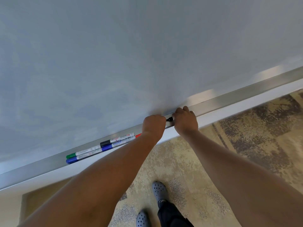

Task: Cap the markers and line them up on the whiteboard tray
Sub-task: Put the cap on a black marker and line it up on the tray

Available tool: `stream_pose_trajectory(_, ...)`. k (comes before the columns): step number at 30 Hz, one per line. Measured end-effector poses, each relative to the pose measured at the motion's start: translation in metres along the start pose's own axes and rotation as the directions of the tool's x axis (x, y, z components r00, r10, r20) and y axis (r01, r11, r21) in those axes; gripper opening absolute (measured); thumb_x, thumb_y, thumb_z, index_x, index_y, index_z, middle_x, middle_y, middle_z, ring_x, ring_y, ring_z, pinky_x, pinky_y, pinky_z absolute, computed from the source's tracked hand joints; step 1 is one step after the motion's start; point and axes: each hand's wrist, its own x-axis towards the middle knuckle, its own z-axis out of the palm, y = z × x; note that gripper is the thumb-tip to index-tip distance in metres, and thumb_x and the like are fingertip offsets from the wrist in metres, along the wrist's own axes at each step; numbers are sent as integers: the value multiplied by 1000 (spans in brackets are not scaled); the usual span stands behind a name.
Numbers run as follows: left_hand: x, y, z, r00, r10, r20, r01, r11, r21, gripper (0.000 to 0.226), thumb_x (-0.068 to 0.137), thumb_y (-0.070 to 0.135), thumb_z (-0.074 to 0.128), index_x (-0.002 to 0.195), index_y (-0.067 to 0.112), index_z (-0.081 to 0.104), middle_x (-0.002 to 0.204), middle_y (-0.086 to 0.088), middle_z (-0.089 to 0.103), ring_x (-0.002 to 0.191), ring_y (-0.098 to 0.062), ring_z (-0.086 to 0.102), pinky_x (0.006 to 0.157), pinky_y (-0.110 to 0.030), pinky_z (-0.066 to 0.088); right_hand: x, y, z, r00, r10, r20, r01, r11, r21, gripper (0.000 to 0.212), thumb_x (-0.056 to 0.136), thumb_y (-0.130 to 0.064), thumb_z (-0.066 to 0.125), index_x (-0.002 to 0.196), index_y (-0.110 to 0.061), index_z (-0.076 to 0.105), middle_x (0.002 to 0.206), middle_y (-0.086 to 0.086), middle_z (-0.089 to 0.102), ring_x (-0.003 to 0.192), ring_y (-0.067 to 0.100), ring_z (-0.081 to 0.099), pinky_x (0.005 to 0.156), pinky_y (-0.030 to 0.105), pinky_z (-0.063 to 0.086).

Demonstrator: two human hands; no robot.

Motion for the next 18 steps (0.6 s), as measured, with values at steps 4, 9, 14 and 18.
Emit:
stream_pose_trajectory(4,6,4,-1,999,34,8,-34,999,26,18,87,2,60,97,15,68,90,-2,69,84,-22,68,68,-30,50,1,3,2,1000,18,-14,-18,1000,-2,24,86,-7,50,97,-9,71,101,8,65,100,30,52,78,39,47)
stream_pose_trajectory(9,11,6,-5,999,47,8,-48,998,39,13,88,8,64,95,17,70,83,0,70,78,-20,68,67,-28,49,1,6,2,999,30,-10,-31,1000,-4,24,85,-5,50,98,-8,71,100,9,64,100,31,51,77,38,47)
stream_pose_trajectory(14,11,7,-8,996,88,-13,-87,993,78,12,88,8,65,94,18,70,83,1,70,77,-19,69,71,-28,53,-1,7,-1,999,31,-14,-31,999,6,24,87,-8,48,100,-9,69,102,9,63,100,31,50,77,39,46)
stream_pose_trajectory(18,9,6,-7,989,143,-23,-139,981,132,14,88,6,64,99,14,70,93,-3,68,84,-20,69,78,-31,56,-3,5,-3,999,41,-8,-41,999,5,23,88,-10,49,102,-11,68,103,8,63,101,30,49,79,39,46)
